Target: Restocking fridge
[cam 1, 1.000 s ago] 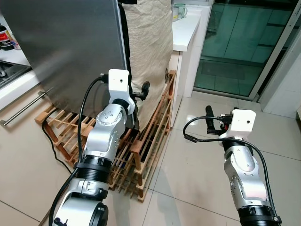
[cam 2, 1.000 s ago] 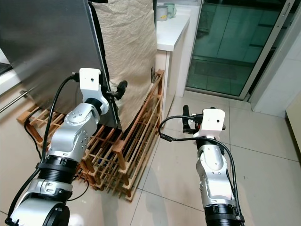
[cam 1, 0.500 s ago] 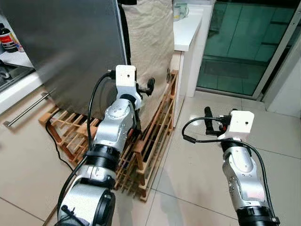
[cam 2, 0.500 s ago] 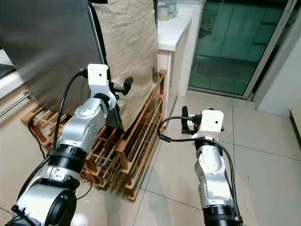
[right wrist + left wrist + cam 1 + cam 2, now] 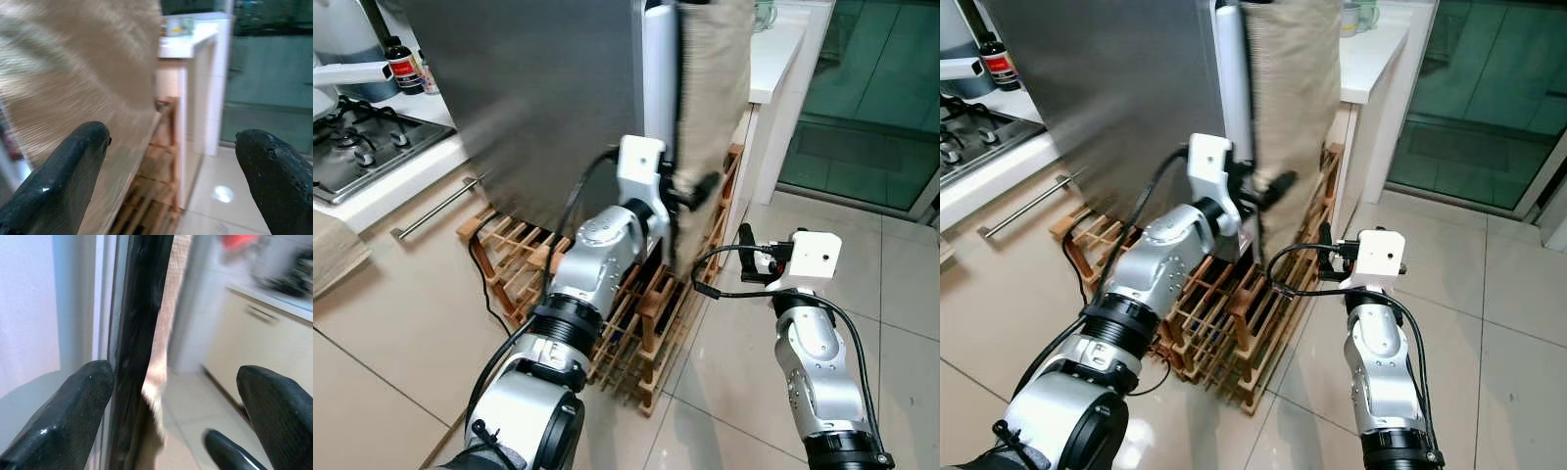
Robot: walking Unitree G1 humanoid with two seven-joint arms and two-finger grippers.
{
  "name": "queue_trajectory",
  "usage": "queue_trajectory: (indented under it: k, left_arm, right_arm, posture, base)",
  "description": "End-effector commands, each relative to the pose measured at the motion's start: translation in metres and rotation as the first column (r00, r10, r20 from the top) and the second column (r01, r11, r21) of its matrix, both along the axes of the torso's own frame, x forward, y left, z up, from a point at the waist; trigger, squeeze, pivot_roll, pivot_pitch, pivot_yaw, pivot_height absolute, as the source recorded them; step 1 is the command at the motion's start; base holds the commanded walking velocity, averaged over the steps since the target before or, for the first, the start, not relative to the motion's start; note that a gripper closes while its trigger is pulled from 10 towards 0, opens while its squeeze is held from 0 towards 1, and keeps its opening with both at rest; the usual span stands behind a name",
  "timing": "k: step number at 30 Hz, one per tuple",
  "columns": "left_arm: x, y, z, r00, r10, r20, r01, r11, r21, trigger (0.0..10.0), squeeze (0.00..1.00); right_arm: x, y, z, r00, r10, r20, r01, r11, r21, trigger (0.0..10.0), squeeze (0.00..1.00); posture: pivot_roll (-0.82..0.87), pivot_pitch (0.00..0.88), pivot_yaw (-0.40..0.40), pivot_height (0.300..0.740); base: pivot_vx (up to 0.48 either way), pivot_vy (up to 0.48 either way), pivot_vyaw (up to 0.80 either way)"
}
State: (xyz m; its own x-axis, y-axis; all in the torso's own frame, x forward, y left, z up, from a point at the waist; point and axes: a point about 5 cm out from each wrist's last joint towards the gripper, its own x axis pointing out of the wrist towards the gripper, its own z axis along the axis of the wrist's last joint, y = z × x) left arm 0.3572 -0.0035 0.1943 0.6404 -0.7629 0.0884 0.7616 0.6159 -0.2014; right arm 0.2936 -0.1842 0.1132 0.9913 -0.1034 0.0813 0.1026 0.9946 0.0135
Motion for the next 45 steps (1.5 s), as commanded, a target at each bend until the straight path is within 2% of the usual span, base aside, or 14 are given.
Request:
queue_trajectory:
  k: [1, 4, 9, 10, 12, 17, 18, 19, 20, 25, 27, 33, 39, 45]
  left_arm:
    - [-0.030, -0.068, 0.024, 0.979, -0.204, 0.019, 0.204, 0.971, -0.124, 10.0, 0.00]
    - [-0.036, -0.076, 0.029, 0.970, -0.236, 0.052, 0.241, 0.962, -0.129, 10.0, 0.00]
    - [-0.017, -0.042, 0.033, 0.990, -0.129, 0.062, 0.137, 0.980, -0.146, 10.0, 0.00]
    - [-0.009, -0.016, 0.028, 0.997, -0.048, 0.065, 0.057, 0.989, -0.133, 10.0, 0.00]
    - [-0.007, -0.005, 0.026, 0.998, -0.012, 0.068, 0.020, 0.992, -0.125, 10.0, 0.00]
    - [-0.001, 0.077, 0.000, 0.966, 0.256, 0.039, -0.252, 0.964, -0.079, 10.0, 0.00]
    - [-0.008, 0.112, -0.007, 0.936, 0.350, 0.036, -0.346, 0.935, -0.079, 10.0, 0.00]
    - [-0.008, 0.112, -0.007, 0.936, 0.350, 0.036, -0.346, 0.935, -0.079, 10.0, 0.00]
    - [-0.017, 0.148, -0.011, 0.892, 0.451, 0.037, -0.446, 0.890, -0.090, 10.0, 0.00]
    - [-0.039, 0.195, -0.014, 0.822, 0.567, 0.064, -0.562, 0.824, -0.078, 10.0, 0.00]
    - [-0.060, 0.220, -0.017, 0.756, 0.647, 0.095, -0.645, 0.762, -0.056, 10.0, 0.00]
    - [-0.089, 0.222, -0.031, 0.686, 0.704, 0.181, -0.723, 0.688, 0.064, 10.0, 0.00]
    - [-0.086, 0.201, -0.031, 0.679, 0.722, 0.135, -0.732, 0.680, 0.043, 10.0, 0.00]
    - [-0.087, 0.201, -0.038, 0.610, 0.789, 0.075, -0.793, 0.607, 0.061, 10.0, 0.00]
  right_arm:
    - [-0.003, -0.007, 0.001, 0.999, -0.032, 0.003, 0.032, 0.999, 0.007, 10.0, 0.00]
    - [-0.007, -0.008, 0.001, 1.000, -0.030, -0.001, 0.030, 1.000, 0.000, 10.0, 0.00]
    - [-0.011, 0.002, 0.000, 1.000, 0.022, -0.010, -0.022, 1.000, -0.010, 10.0, 0.00]
    - [-0.009, 0.002, 0.000, 1.000, 0.028, -0.011, -0.028, 1.000, -0.008, 10.0, 0.00]
    - [-0.009, 0.002, 0.001, 1.000, 0.028, -0.012, -0.028, 1.000, -0.007, 10.0, 0.00]
    - [-0.001, 0.002, -0.002, 0.999, 0.030, -0.040, -0.028, 0.998, 0.049, 10.0, 0.00]
    - [0.003, 0.001, -0.003, 0.998, 0.036, -0.047, -0.033, 0.998, 0.059, 10.0, 0.00]
    - [0.003, 0.001, -0.003, 0.998, 0.036, -0.047, -0.033, 0.998, 0.059, 10.0, 0.00]
    - [0.009, 0.002, -0.003, 0.998, 0.047, -0.052, -0.044, 0.997, 0.067, 10.0, 0.00]
    - [0.019, 0.007, 0.000, 0.995, 0.087, -0.050, -0.083, 0.993, 0.080, 10.0, 0.00]
    - [0.028, 0.013, 0.003, 0.990, 0.135, -0.050, -0.131, 0.989, 0.074, 10.0, 0.00]
    - [0.039, 0.034, 0.001, 0.964, 0.259, -0.064, -0.245, 0.955, 0.166, 10.0, 0.00]
    - [0.036, 0.054, -0.001, 0.925, 0.375, -0.056, -0.360, 0.915, 0.180, 10.0, 0.00]
    - [0.037, 0.056, -0.001, 0.920, 0.388, -0.051, -0.372, 0.907, 0.198, 10.0, 0.00]
  posture:
    - [-0.29, 0.000, 0.153, 0.740]
    - [-0.30, 0.000, 0.156, 0.740]
    - [-0.29, 0.000, 0.135, 0.740]
    - [-0.27, 0.000, 0.119, 0.740]
    - [-0.26, 0.000, 0.115, 0.740]
    - [-0.20, 0.000, 0.092, 0.740]
    - [-0.17, 0.000, 0.082, 0.740]
    - [-0.17, 0.000, 0.082, 0.740]
    - [-0.15, 0.000, 0.074, 0.740]
    - [-0.09, 0.000, 0.045, 0.740]
    - [-0.05, 0.000, 0.016, 0.740]
    - [-0.01, 0.000, -0.037, 0.740]
    - [-0.02, 0.000, -0.033, 0.740]
    - [-0.04, 0.000, -0.014, 0.740]
  base:
    - [0.000, 0.000, 0.00]
    - [0.000, 0.000, 0.00]
    - [0.000, 0.000, 0.00]
    - [0.000, 0.000, 0.00]
    - [0.000, 0.000, 0.00]
    - [0.000, 0.000, 0.00]
    - [0.000, 0.000, 0.00]
    - [0.000, 0.000, 0.00]
    - [0.000, 0.000, 0.00]
    - [0.000, 0.000, 0.27]
    - [0.000, 0.000, 0.66]
    - [0.000, 0.000, 0.63]
    - [0.000, 0.000, 0.60]
    - [0.000, -0.240, 0.60]
